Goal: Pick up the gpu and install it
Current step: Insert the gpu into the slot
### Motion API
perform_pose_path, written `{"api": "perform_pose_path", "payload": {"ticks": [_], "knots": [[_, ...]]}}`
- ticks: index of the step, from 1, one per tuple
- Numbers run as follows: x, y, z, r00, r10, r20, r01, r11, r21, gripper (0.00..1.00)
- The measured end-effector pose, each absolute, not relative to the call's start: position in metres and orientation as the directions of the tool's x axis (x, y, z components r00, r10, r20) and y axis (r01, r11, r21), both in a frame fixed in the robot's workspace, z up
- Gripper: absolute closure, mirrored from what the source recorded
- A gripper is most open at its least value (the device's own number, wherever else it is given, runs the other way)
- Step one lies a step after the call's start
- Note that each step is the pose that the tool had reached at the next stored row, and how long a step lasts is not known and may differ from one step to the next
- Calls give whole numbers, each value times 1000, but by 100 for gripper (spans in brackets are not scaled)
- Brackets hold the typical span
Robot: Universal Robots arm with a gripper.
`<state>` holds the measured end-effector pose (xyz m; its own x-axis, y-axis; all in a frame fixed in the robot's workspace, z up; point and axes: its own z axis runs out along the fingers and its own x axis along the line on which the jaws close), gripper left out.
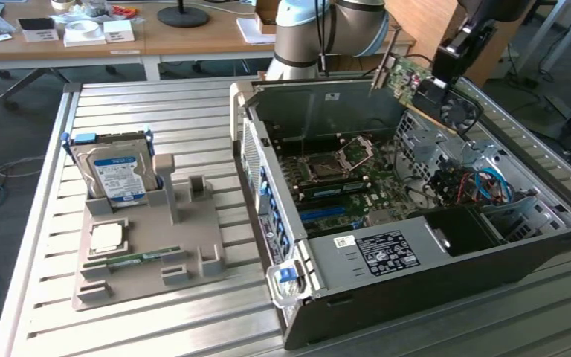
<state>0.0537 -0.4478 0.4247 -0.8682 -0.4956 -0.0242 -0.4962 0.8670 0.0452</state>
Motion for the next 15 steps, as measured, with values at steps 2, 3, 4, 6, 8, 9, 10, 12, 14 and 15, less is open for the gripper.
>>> {"api": "perform_pose_path", "payload": {"ticks": [2, 3, 4, 6, 8, 9, 10, 12, 14, 15], "knots": [[54, -448, 425, -862, -506, -24, -507, 861, 45, 73], [54, -448, 425, -859, -511, -24, -512, 858, 45, 73], [54, -448, 425, -856, -516, -24, -516, 855, 45, 73], [54, -448, 425, -851, -525, -24, -526, 850, 45, 73], [54, -448, 425, -845, -534, -24, -535, 844, 45, 73], [54, -448, 425, -842, -539, -24, -540, 841, 45, 73], [54, -448, 425, -839, -544, -24, -545, 837, 45, 73], [54, -448, 425, -832, -554, -24, -555, 831, 45, 73], [54, -448, 424, -826, -563, -24, -564, 825, 45, 73], [54, -448, 424, -823, -567, -24, -567, 822, 45, 73]]}}
